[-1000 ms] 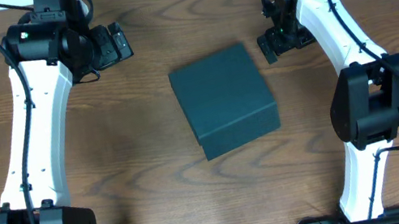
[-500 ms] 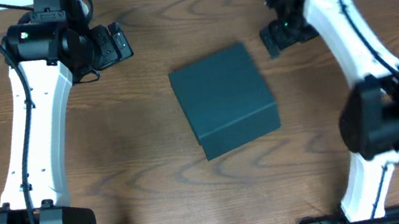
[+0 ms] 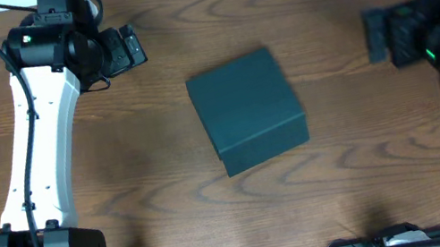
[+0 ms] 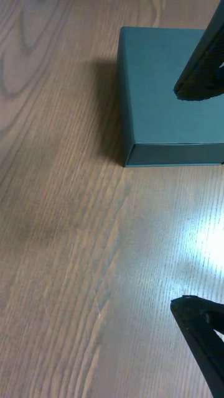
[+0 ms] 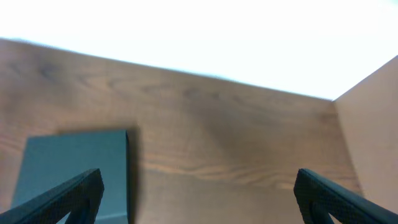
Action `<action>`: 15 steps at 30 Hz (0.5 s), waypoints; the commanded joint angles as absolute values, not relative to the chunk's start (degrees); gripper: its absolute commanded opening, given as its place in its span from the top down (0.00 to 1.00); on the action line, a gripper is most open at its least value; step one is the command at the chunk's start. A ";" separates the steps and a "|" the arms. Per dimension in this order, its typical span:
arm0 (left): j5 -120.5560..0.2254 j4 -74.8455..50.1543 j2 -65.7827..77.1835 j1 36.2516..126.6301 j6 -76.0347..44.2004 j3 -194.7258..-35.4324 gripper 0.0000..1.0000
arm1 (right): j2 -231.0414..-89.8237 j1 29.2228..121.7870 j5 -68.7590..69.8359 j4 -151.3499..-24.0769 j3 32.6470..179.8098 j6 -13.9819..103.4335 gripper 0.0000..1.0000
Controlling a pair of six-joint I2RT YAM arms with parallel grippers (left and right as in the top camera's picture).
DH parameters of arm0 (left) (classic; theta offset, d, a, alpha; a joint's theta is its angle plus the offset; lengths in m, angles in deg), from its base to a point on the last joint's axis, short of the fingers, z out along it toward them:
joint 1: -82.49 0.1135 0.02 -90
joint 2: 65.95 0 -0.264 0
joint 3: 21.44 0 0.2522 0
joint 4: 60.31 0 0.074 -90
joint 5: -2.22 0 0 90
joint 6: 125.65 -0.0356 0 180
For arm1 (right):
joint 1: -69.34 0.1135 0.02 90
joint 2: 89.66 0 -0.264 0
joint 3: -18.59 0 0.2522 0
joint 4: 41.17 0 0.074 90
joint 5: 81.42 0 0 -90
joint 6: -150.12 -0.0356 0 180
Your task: Pack container
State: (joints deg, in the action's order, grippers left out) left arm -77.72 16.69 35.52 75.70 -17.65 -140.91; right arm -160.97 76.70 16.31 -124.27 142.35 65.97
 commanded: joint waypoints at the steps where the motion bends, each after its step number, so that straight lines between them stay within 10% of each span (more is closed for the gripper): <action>1: -78.00 17.08 35.94 75.83 -17.96 -141.07 0.02 | -156.16 77.26 18.10 -123.64 142.26 68.35 0.01; 15: -78.00 17.08 35.94 75.83 -17.96 -141.07 0.01 | -126.00 77.24 17.16 -88.49 114.81 67.68 0.01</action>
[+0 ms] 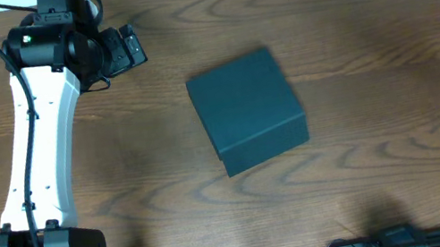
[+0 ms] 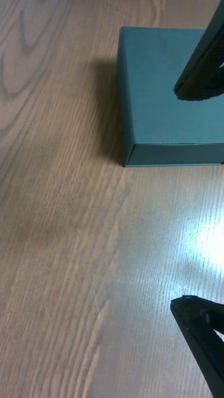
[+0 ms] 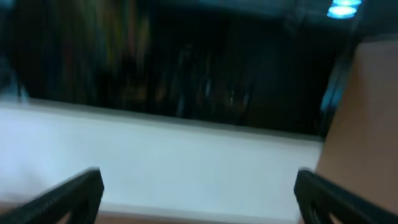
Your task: Pack container
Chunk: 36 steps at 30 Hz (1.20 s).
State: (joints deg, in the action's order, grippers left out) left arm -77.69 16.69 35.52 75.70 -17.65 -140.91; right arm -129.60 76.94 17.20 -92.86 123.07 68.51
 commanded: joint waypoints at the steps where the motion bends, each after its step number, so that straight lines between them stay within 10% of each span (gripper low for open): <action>1: -78.00 17.08 35.94 75.83 -17.96 -141.07 0.01 | -124.40 77.24 17.18 -85.95 112.05 67.15 0.01; 20: -78.00 17.08 35.94 75.83 -17.96 -141.07 0.01 | -97.32 76.81 13.31 -56.51 55.09 52.42 0.01; 36: -78.00 17.08 35.94 75.83 -17.96 -141.07 0.02 | -92.47 76.81 12.96 -49.67 37.89 49.91 0.01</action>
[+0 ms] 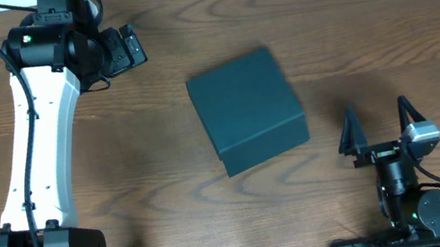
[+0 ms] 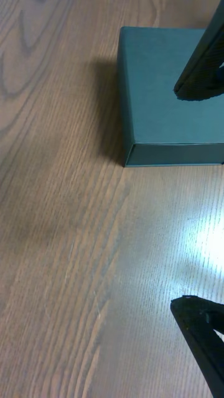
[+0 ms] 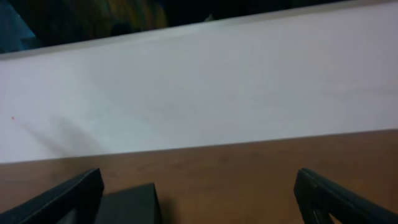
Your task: Pack container
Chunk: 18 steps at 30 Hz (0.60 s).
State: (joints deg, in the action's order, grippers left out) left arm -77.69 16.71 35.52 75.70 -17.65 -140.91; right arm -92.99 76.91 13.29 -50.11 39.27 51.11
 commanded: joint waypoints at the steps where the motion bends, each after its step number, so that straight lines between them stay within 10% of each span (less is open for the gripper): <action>1: -78.00 17.08 35.94 75.83 -17.96 -141.07 0.02 | -92.47 76.81 12.61 -49.47 37.39 50.34 0.01; 18: -78.00 17.08 35.94 75.83 -17.98 -141.07 0.01 | -89.98 75.71 7.65 -48.69 32.67 56.22 0.01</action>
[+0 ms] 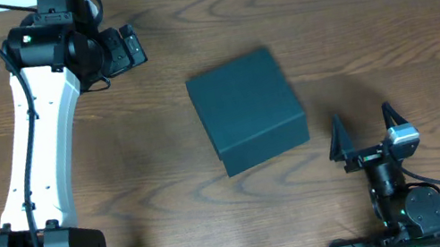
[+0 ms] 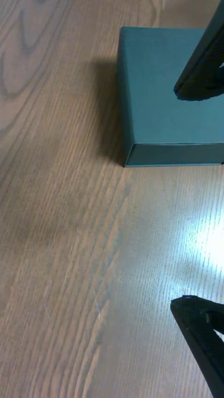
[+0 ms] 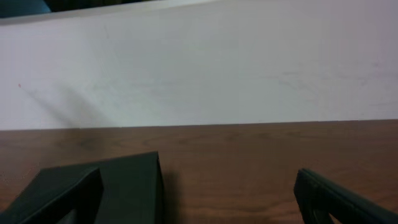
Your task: Pack container
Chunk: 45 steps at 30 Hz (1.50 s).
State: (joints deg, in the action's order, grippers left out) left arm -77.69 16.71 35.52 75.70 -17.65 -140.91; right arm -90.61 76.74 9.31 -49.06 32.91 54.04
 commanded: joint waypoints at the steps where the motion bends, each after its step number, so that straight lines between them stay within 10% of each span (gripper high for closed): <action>1: -78.00 17.08 35.94 75.83 -17.96 -141.07 0.01 | -89.98 75.49 7.37 -48.67 32.67 56.81 0.01; 45: -78.00 17.08 35.94 75.83 -17.96 -141.07 0.01 | -90.04 73.40 9.20 -59.11 32.67 57.82 0.01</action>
